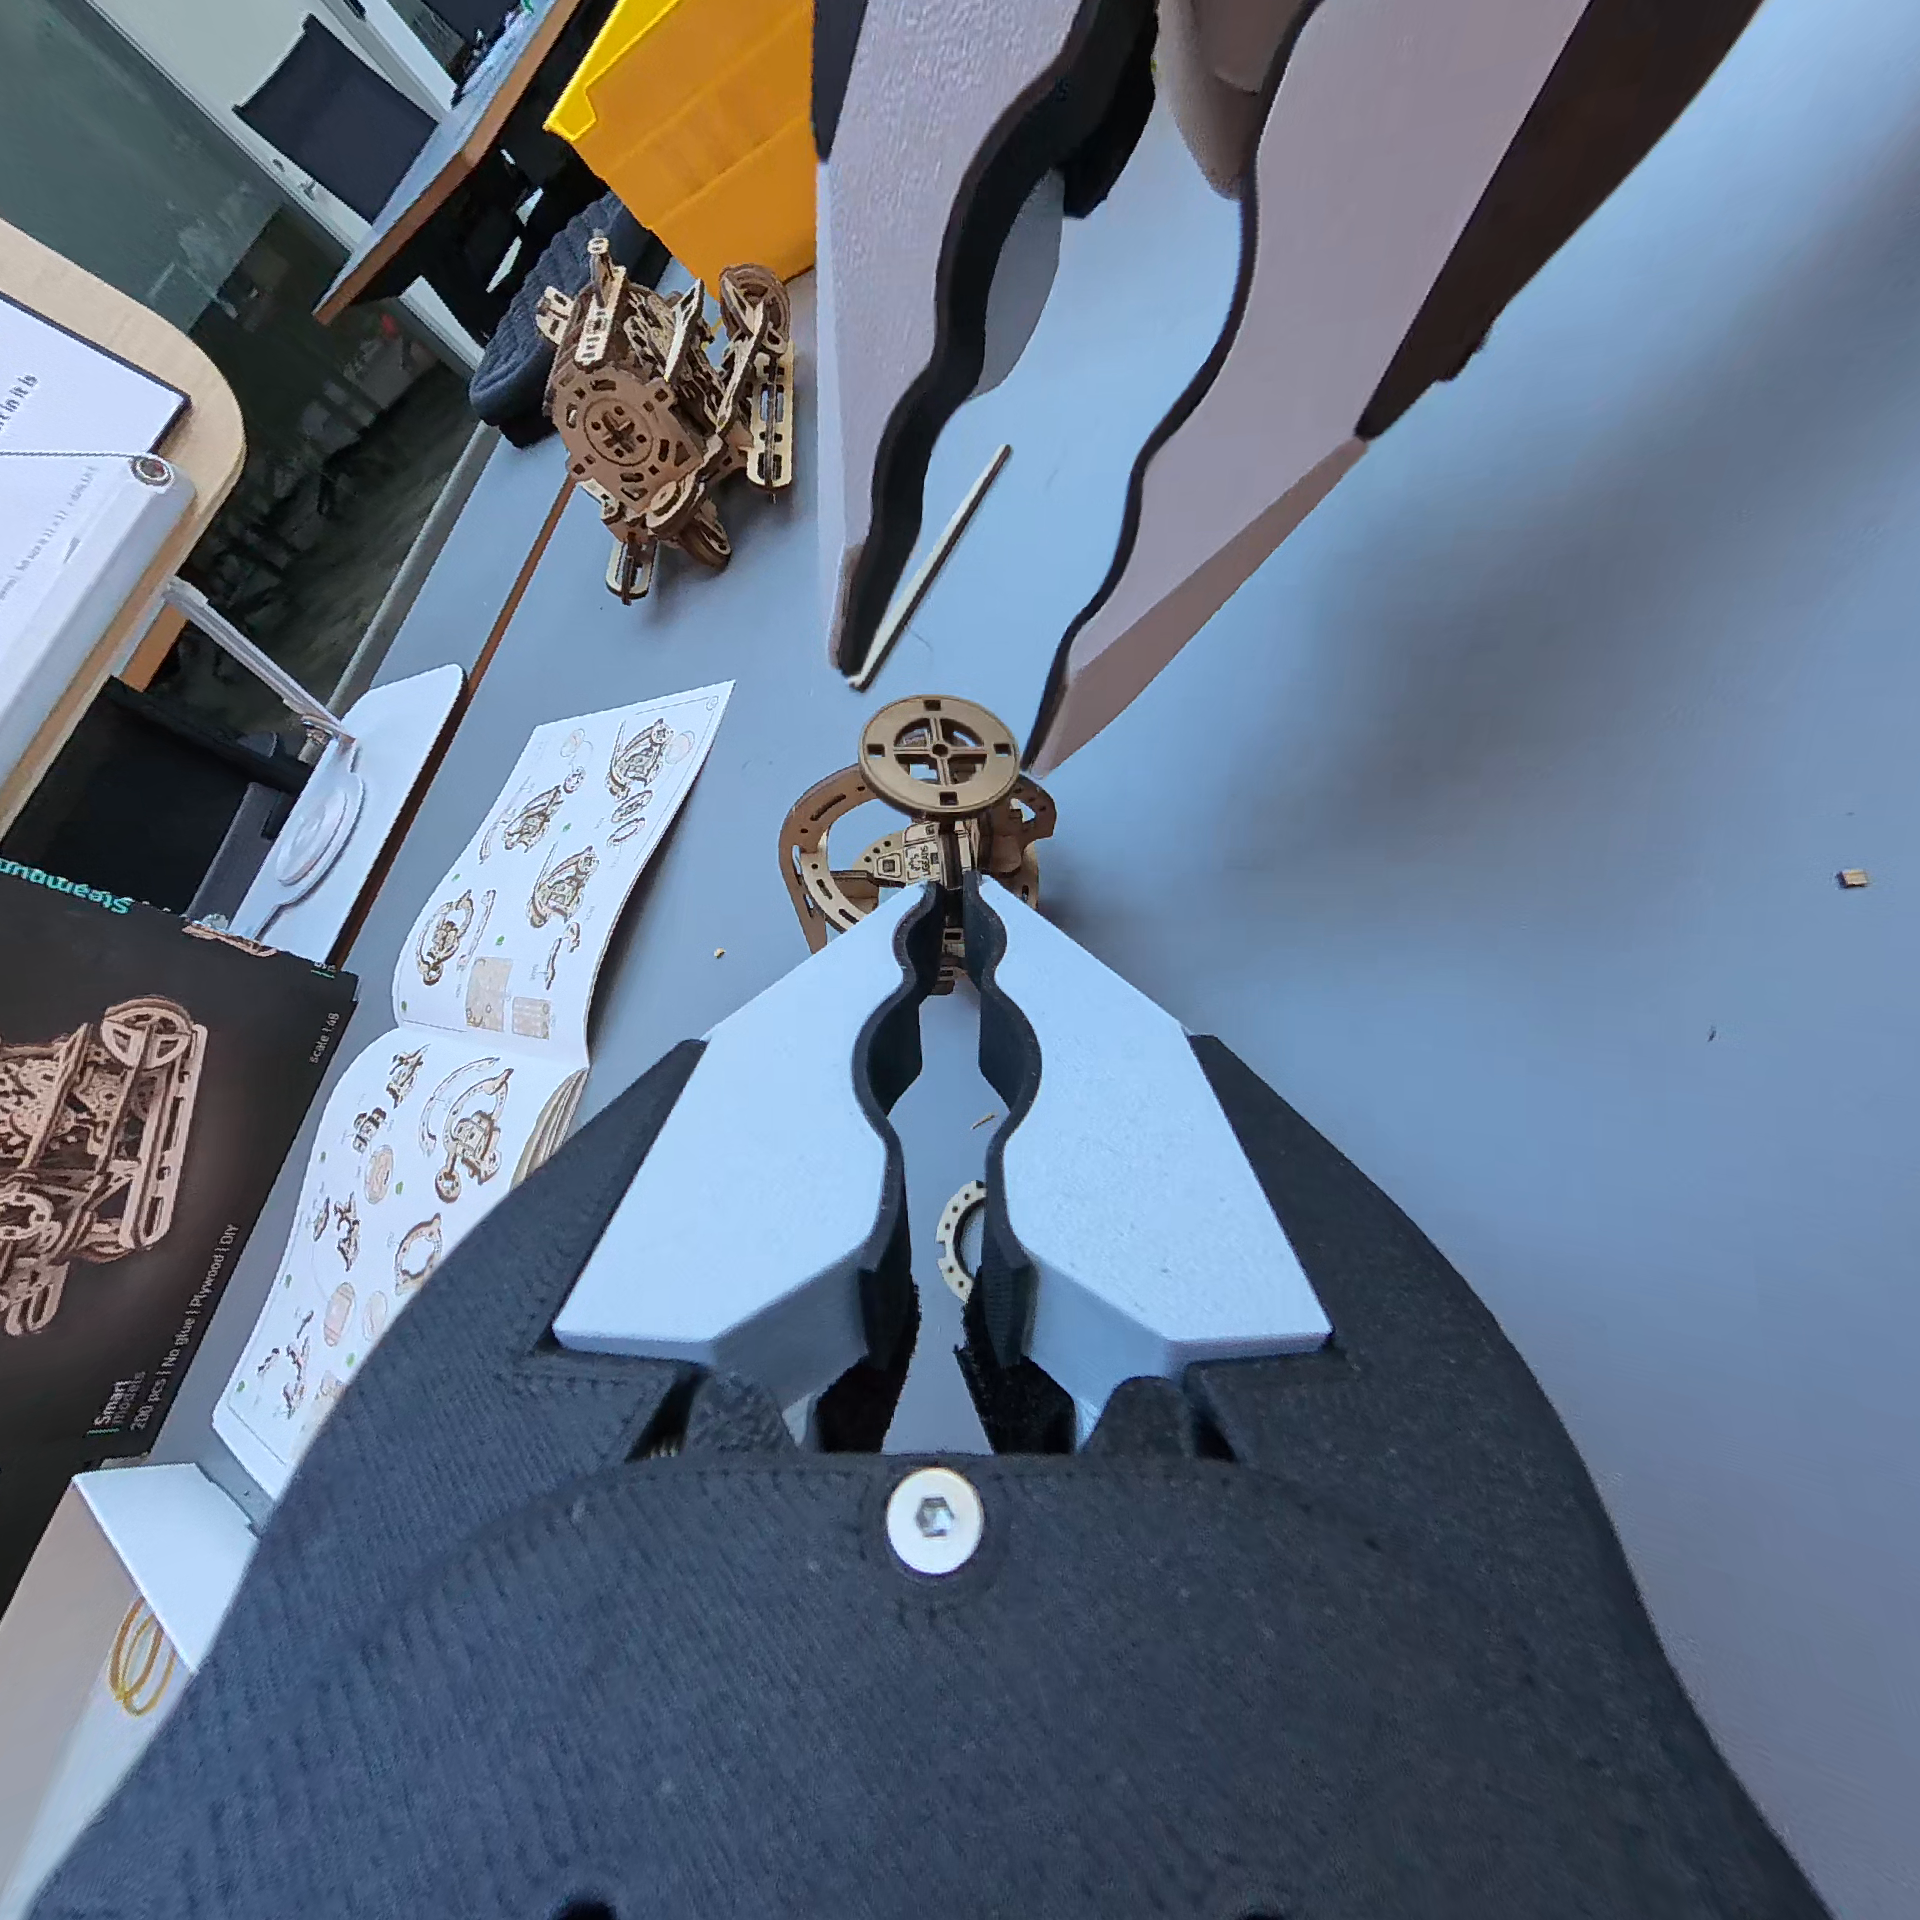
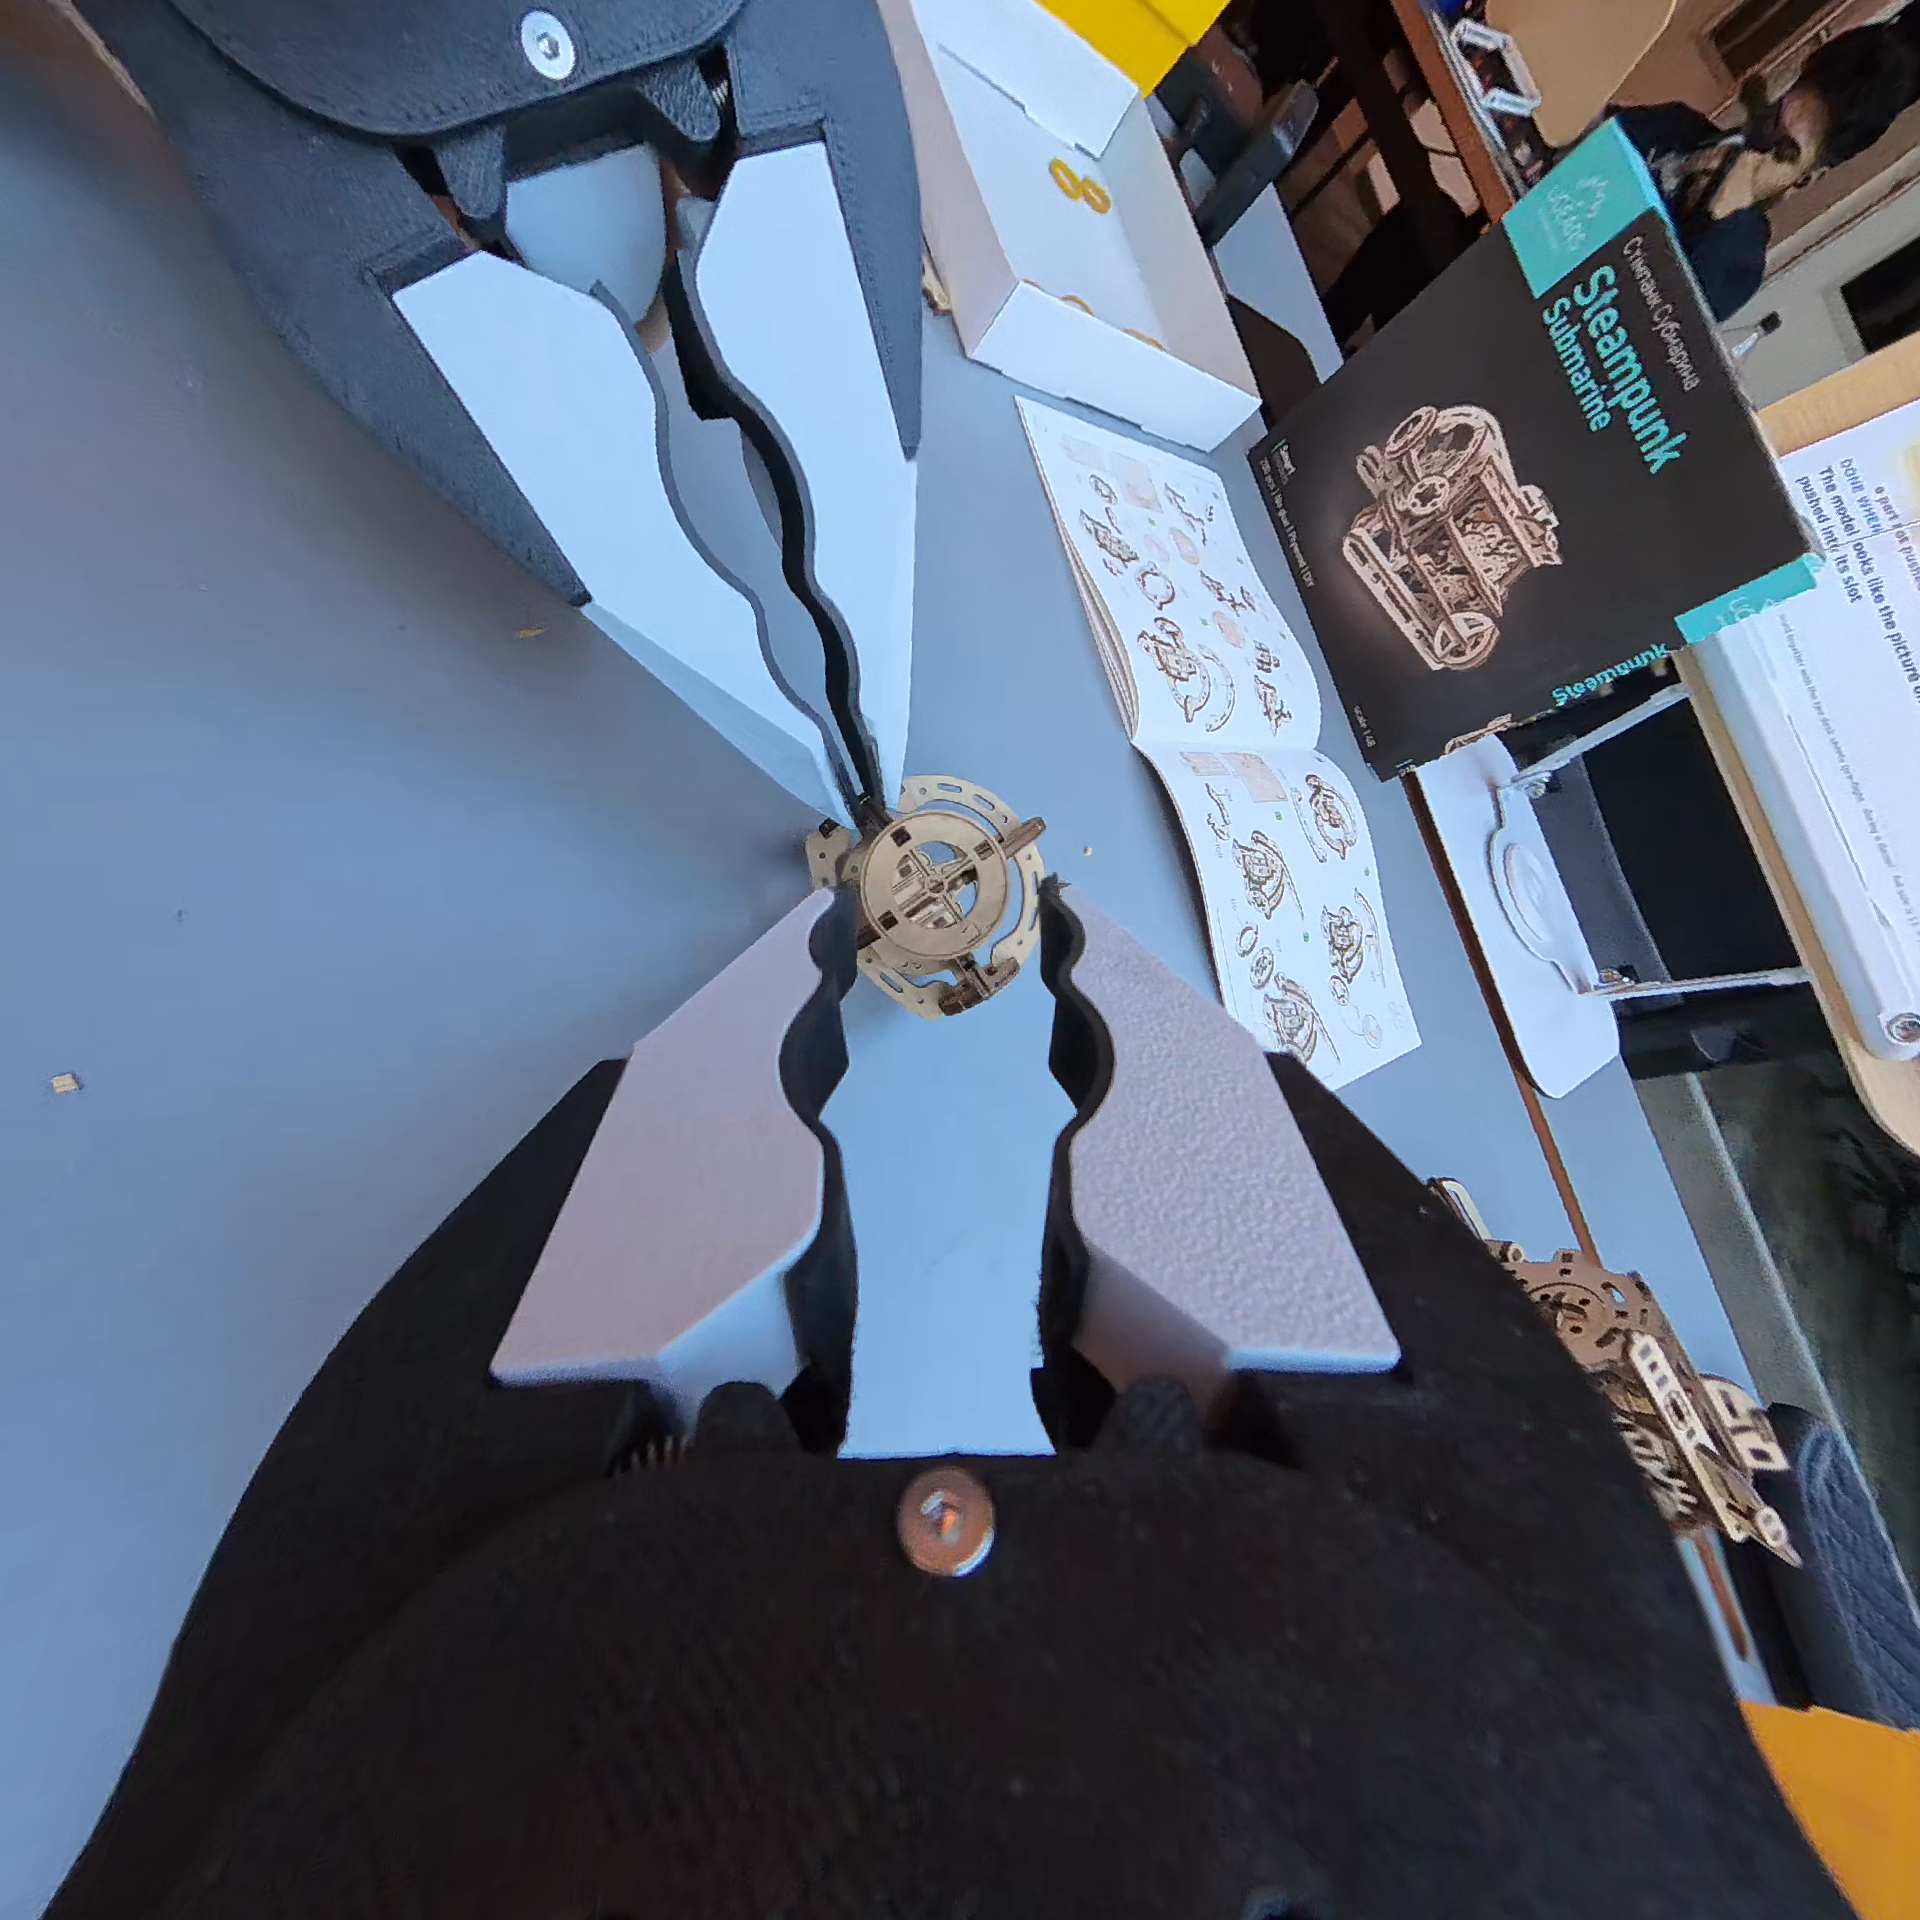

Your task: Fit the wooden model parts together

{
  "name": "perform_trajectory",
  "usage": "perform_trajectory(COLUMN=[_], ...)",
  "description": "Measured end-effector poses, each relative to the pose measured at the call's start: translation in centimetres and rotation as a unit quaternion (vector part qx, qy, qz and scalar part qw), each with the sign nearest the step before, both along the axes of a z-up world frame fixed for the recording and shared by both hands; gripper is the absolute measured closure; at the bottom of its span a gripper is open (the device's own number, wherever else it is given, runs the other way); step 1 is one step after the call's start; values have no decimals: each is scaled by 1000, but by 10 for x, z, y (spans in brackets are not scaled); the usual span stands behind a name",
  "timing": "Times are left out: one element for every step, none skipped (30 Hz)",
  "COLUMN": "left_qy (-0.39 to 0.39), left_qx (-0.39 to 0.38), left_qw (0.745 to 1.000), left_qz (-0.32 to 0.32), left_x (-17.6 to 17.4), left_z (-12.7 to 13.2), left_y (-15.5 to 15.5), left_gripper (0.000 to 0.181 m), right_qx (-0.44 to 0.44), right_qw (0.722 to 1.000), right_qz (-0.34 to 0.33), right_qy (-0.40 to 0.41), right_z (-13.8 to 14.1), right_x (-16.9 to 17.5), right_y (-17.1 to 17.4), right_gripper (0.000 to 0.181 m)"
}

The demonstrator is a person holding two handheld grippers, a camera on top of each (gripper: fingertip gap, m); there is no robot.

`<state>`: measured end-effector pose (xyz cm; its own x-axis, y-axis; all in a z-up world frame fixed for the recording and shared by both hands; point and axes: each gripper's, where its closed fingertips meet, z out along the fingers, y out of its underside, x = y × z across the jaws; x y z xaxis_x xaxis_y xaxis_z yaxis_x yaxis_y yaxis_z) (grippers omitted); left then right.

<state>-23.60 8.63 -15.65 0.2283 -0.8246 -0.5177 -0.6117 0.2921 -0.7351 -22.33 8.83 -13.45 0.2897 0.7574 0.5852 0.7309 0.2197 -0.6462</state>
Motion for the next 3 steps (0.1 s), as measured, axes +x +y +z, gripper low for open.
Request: perform_trajectory(left_qy=[-1,-3,-4], left_qx=[-1,-3,-4], left_qw=[1000,1000,1000], left_qz=[0,1,2], left_x=[-1,-1,-1], left_z=[0,0,0], left_y=[0,1,1], left_gripper=[180,180,180], right_qx=[-3,-4,-5], right_qw=[1000,1000,1000], right_qz=[5,6,11], right_qy=[6,13,17], right_z=[1,1,1], right_x=[1,2,3], right_y=[0,0,1], right_gripper=[147,147,147])
